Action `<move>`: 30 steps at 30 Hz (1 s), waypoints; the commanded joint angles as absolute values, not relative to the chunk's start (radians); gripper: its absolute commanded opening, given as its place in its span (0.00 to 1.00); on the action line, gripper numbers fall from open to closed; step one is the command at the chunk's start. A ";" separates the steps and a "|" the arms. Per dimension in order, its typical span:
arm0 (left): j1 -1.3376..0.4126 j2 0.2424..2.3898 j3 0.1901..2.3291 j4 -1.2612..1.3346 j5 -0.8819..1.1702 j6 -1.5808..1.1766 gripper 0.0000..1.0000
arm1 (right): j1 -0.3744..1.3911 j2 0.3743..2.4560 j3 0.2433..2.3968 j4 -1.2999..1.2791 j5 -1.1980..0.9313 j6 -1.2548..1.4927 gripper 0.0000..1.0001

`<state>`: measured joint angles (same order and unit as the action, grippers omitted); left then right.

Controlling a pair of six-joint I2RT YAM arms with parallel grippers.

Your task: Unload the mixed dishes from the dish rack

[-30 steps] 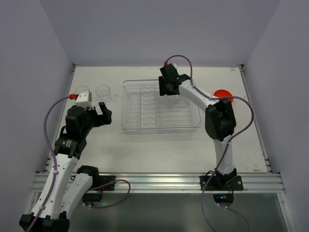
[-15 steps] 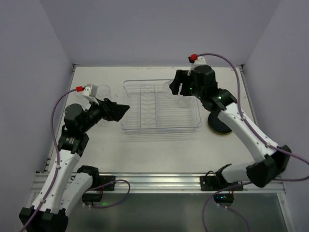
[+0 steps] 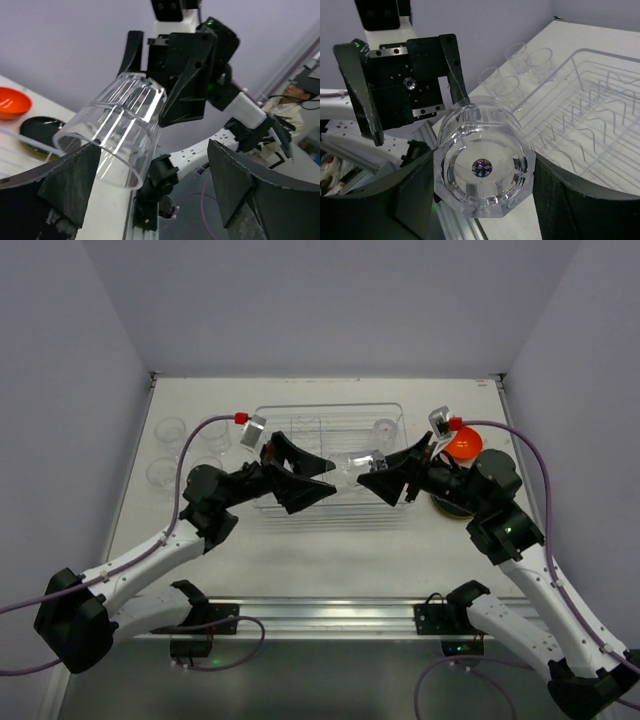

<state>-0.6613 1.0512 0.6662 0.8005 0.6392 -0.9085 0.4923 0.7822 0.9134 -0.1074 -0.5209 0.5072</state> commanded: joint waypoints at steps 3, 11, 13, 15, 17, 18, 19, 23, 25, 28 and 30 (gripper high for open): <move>-0.747 1.138 0.695 1.110 0.640 -1.003 0.71 | 0.489 0.756 0.870 0.089 -0.676 0.541 0.00; -0.785 1.146 0.675 1.184 0.641 -1.025 0.00 | 0.489 0.735 0.876 0.103 -0.660 0.520 0.00; -0.784 1.123 0.678 1.085 0.609 -0.976 0.00 | 0.488 0.747 0.888 0.081 -0.641 0.500 0.04; -0.784 1.063 0.690 0.852 0.542 -0.871 0.00 | 0.488 0.767 0.905 0.037 -0.527 0.471 0.91; -0.784 0.971 0.767 0.543 0.407 -0.670 0.00 | 0.488 0.790 0.945 -0.098 -0.168 0.454 0.99; -0.785 0.941 0.803 0.210 0.177 -0.635 0.00 | 0.485 0.843 0.969 -0.160 -0.028 0.456 0.99; -0.784 0.899 0.862 0.064 0.052 -0.620 0.00 | 0.482 0.876 0.992 -0.272 0.095 0.454 0.99; -0.741 0.926 1.067 -0.580 -0.430 -0.604 0.00 | 0.462 0.985 1.008 -0.336 0.265 0.489 0.99; -0.717 0.957 1.121 -0.867 -0.587 -0.667 0.00 | 0.462 1.017 1.011 -0.337 0.256 0.491 0.99; -0.518 0.965 1.135 -1.009 -0.563 -0.648 0.00 | 0.462 1.022 1.012 -0.348 0.320 0.477 0.99; -0.361 0.959 1.123 -1.009 -0.470 -0.580 0.00 | 0.462 1.006 0.997 -0.348 0.340 0.476 0.99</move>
<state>-0.5262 0.9588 1.1088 -0.7174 -0.3771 -0.6632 0.4595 1.0489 0.9905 -0.3462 0.2096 0.4862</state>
